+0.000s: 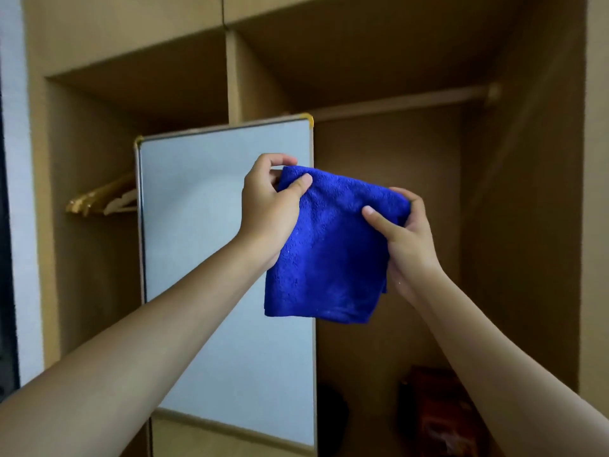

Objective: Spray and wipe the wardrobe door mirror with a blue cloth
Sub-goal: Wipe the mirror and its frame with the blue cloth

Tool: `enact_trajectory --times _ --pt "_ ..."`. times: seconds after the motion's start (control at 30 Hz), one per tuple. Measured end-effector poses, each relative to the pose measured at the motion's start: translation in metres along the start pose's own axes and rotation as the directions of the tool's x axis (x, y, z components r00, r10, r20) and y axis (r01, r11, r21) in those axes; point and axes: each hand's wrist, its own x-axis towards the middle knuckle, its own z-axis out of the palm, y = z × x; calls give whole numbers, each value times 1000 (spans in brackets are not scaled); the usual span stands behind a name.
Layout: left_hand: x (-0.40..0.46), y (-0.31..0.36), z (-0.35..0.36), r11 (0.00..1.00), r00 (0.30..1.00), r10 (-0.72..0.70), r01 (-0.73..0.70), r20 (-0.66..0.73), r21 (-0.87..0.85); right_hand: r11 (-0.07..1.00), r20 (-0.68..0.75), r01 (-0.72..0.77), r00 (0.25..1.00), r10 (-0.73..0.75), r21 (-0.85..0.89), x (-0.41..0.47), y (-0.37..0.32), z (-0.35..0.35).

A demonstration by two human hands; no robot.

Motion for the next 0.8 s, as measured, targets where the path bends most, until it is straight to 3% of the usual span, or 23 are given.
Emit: enact_trajectory --times 0.4,0.57,0.7,0.8 --pt "92 30 2 922 947 300 -258 -114 288 980 -10 169 985 -171 -102 100 -30 73" --pt "96 19 4 883 928 360 -304 -99 358 863 -107 324 914 -392 -387 105 -15 83" --pt "95 10 2 867 921 376 -311 -101 390 806 -46 471 854 -519 -358 91 -4 92" --pt "93 2 1 839 909 409 -340 -81 424 820 25 439 886 -464 -367 74 5 100"
